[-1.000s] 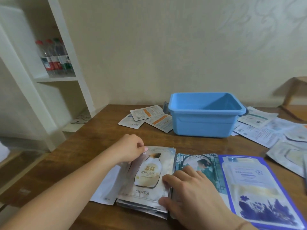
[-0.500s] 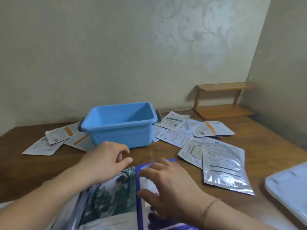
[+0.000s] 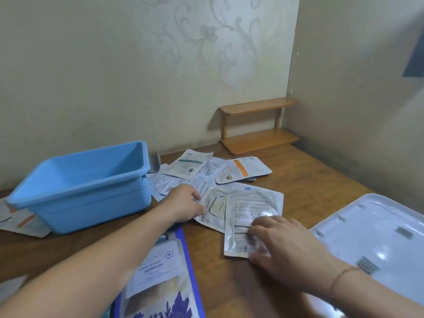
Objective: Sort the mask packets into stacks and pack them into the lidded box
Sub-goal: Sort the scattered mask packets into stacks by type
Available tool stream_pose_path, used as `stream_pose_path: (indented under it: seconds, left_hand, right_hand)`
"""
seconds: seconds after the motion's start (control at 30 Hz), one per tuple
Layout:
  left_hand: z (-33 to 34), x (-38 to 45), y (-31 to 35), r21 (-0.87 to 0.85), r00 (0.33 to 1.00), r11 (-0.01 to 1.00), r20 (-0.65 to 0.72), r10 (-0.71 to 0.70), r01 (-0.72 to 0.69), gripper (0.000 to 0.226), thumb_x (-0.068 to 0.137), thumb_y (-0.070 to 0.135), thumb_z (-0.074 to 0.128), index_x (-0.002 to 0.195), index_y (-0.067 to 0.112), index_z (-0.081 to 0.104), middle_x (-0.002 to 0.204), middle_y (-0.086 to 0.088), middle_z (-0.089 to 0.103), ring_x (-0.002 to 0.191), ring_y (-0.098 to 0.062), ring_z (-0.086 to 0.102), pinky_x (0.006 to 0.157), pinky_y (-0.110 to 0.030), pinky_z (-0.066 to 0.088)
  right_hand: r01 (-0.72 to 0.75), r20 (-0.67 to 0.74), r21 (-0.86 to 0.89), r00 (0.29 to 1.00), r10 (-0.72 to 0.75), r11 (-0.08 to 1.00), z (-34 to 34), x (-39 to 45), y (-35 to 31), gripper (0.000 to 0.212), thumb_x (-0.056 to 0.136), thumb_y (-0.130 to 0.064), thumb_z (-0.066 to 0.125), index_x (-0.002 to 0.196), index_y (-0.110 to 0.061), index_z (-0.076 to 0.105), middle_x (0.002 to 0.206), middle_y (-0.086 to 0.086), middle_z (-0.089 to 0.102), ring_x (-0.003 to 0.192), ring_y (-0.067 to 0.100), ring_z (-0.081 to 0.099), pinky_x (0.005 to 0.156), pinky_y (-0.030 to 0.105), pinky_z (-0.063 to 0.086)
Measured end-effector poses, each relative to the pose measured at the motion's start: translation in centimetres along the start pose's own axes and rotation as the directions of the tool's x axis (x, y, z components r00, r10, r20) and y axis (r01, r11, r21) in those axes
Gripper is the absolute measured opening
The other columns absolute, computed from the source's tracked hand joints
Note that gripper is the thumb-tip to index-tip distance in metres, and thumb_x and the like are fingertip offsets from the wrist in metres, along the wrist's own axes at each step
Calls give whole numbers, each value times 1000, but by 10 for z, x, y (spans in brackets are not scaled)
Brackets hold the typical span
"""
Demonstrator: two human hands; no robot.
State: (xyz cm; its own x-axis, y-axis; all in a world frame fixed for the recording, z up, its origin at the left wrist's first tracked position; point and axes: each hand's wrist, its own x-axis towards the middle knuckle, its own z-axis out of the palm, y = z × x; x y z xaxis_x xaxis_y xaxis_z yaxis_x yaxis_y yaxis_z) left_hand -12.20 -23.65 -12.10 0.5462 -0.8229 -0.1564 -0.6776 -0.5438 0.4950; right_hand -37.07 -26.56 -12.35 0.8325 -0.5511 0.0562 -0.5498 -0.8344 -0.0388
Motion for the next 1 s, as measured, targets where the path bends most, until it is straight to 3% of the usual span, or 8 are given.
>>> stream_pose_path:
  seconds: [0.17, 0.33, 0.43, 0.53, 0.63, 0.73, 0.87, 1.0]
  left_hand:
    - [-8, -3, 0, -81, 1000, 997, 27, -7, 9, 29, 90, 19, 70, 118, 13, 67, 105, -6, 69, 102, -23, 63, 98, -37, 49]
    - [-28, -11, -22, -313, 993, 943, 11, -119, 117, 17, 92, -2, 51, 92, 5, 66, 90, -11, 66, 87, -26, 58, 77, -37, 54]
    - [-32, -24, -27, -614, 972, 754, 170, -160, 231, 25, 98, -7, 42, 102, 6, 63, 91, -15, 68, 84, -28, 66, 83, -46, 58]
    - [-36, -36, -28, -793, 965, 549, 225, -138, 263, 26, 101, -6, 40, 105, 7, 62, 94, -16, 70, 81, -26, 68, 64, -36, 61]
    - [-41, -49, -29, -892, 963, 366, 229, -140, 265, 25, 101, -5, 40, 110, 4, 61, 103, -19, 69, 85, -27, 66, 59, -33, 60]
    - [-43, -61, -29, -932, 969, 277, 198, -148, 233, 25, 101, -5, 39, 106, 6, 61, 97, -16, 69, 82, -24, 66, 57, -31, 60]
    - [-44, -76, -28, -964, 973, 194, 145, -181, 180, 27, 100, -6, 38, 101, 8, 61, 91, -12, 69, 80, -22, 65, 66, -34, 53]
    - [-40, -91, -30, -982, 972, 91, 148, -184, 167, 27, 100, -6, 39, 107, 6, 61, 94, -15, 71, 80, -24, 68, 56, -33, 58]
  right_hand:
    - [5, 25, 21, 1000, -5, 1000, 0, -3, 2, 52, 87, -60, 45, 131, -33, 48, 134, -18, 47, 125, 11, 44, 100, 33, 39]
    - [-8, 40, 10, 999, 8, 1000, -1, -7, 1, 54, 87, -64, 41, 131, -34, 47, 134, -20, 47, 125, 8, 43, 99, 30, 38]
    - [-33, 25, 74, 999, 31, 997, -6, -1, -3, 56, 85, -68, 44, 129, -34, 52, 131, -20, 50, 124, 8, 45, 99, 29, 41]
    - [-98, -86, 291, 988, 128, 952, -12, 11, -7, 53, 86, -63, 52, 129, -31, 56, 130, -20, 53, 122, 4, 48, 98, 24, 43]
    - [-133, -111, 481, 971, 211, 866, -17, 26, -12, 39, 86, -56, 57, 109, -26, 68, 101, -16, 68, 92, -1, 61, 77, 18, 47]
    - [-263, 134, 752, 959, 251, 604, -21, 37, -21, 38, 91, -45, 59, 82, -11, 73, 67, -2, 73, 59, 9, 66, 53, 23, 46]
    - [-521, 516, 847, 854, 71, 104, -28, 35, -43, 60, 89, -53, 54, 97, 6, 65, 85, 22, 74, 71, 31, 71, 51, 29, 51]
    - [-562, 572, 805, 821, -5, -193, -25, 39, -63, 63, 90, -55, 49, 113, 3, 57, 95, 25, 73, 84, 33, 73, 57, 33, 57]
